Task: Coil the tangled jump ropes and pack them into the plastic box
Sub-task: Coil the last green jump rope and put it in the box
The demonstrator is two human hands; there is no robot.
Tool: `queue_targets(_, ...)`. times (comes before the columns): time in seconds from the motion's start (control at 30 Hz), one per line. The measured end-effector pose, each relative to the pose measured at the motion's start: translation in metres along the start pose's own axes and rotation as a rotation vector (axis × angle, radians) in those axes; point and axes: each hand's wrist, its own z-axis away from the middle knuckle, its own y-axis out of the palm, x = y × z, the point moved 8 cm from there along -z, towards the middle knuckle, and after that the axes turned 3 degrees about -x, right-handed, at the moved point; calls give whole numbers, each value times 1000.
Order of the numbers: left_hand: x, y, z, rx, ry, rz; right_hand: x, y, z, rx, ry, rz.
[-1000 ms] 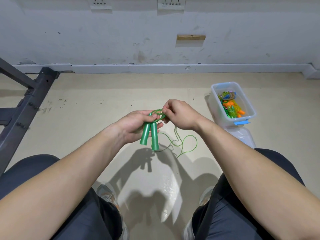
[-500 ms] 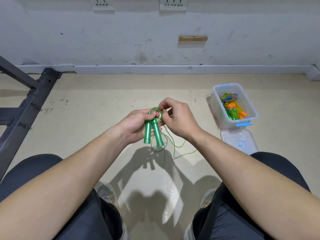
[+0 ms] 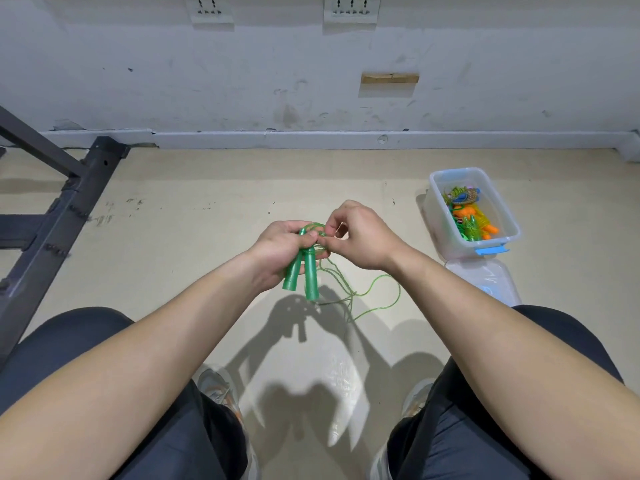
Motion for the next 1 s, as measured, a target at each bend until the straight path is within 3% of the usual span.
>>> queue_targets(0.13, -7, 2, -2, -57, 160, -244, -7, 0, -2, 12, 66, -4)
queue_targets(0.3, -6, 2, 0, -104, 285, -505, -14, -1, -2, 115, 104, 267)
queue_targets(0.37, -4, 3, 0, -84, 284, -460, -20, 1, -2, 169, 169, 144)
queue_targets(0.5, -9, 3, -1, -29, 302, -401, -20, 13, 5, 245, 339, -372)
queue_targets(0.57, -9, 2, -3, -28, 296, -414, -22, 15, 6, 237, 353, -436)
queue_targets(0.73, -3, -9, -9, -117, 275, -566, -30, 18, 4, 255, 279, -273)
queue_targets(0.9, -6, -18, -13, -192, 304, -650, -22, 18, 5, 179, 304, -709)
queue_targets(1.0, -6, -19, -16, -176, 316, -625, -22, 22, 5, 126, 351, -805)
